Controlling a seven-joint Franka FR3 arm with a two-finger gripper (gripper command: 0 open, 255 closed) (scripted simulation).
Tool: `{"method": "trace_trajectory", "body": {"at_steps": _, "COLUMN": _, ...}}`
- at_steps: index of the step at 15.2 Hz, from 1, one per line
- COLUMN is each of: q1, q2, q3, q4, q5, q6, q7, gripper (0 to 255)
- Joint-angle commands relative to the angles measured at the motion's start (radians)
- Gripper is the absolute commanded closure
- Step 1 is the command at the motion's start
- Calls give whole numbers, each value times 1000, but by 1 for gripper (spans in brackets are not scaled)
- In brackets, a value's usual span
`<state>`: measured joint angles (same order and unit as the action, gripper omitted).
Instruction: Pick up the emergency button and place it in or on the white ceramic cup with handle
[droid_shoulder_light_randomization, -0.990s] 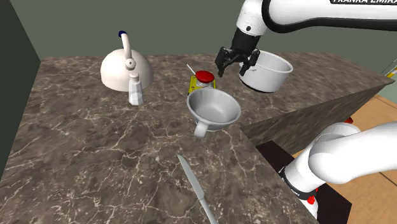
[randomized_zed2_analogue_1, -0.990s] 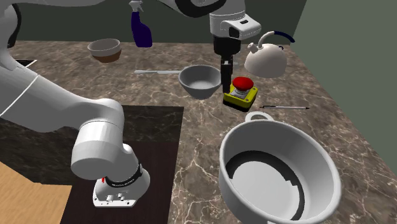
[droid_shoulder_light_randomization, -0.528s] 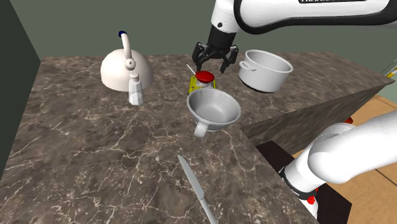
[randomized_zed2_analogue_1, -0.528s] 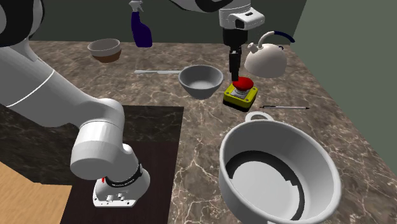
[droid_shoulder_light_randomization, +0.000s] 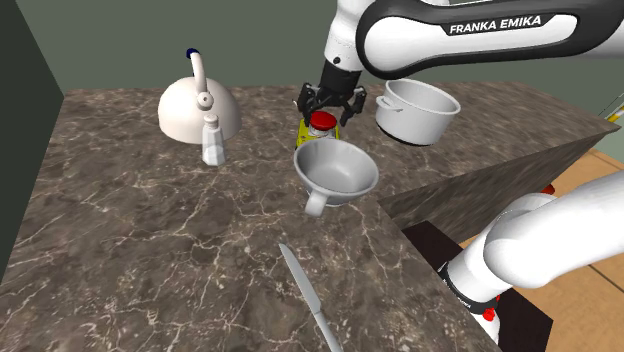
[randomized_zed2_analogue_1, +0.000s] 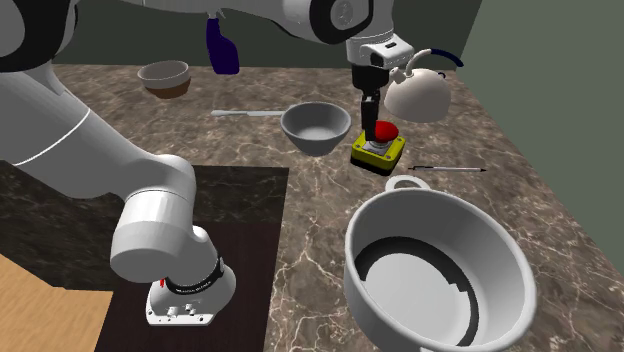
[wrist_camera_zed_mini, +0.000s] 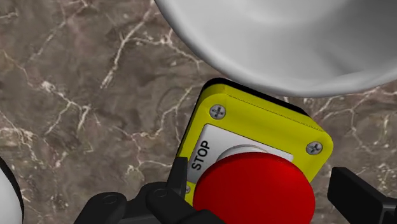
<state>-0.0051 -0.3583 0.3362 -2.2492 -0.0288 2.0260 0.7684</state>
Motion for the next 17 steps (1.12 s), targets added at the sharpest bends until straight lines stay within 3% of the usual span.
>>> {"method": "trace_trajectory", "body": {"at_steps": 1, "q1": 0, "q2": 1, "q3": 0, "q4": -4, "q5": -1, "q6": 5, "q7": 0, "gripper": 0}}
{"method": "trace_trajectory", "body": {"at_steps": 6, "q1": 0, "q2": 1, "q3": 0, "q4": -4, "q5": -1, "q6": 5, "q7": 0, "gripper": 0}}
{"method": "trace_trajectory", "body": {"at_steps": 7, "q1": 0, "q2": 1, "q3": 0, "q4": -4, "q5": -1, "q6": 5, "q7": 0, "gripper": 255}}
{"method": "trace_trajectory", "body": {"at_steps": 17, "q1": 0, "q2": -1, "q3": -1, "q4": 8, "q5": 0, "q6": -8, "q7": -2, "gripper": 255}}
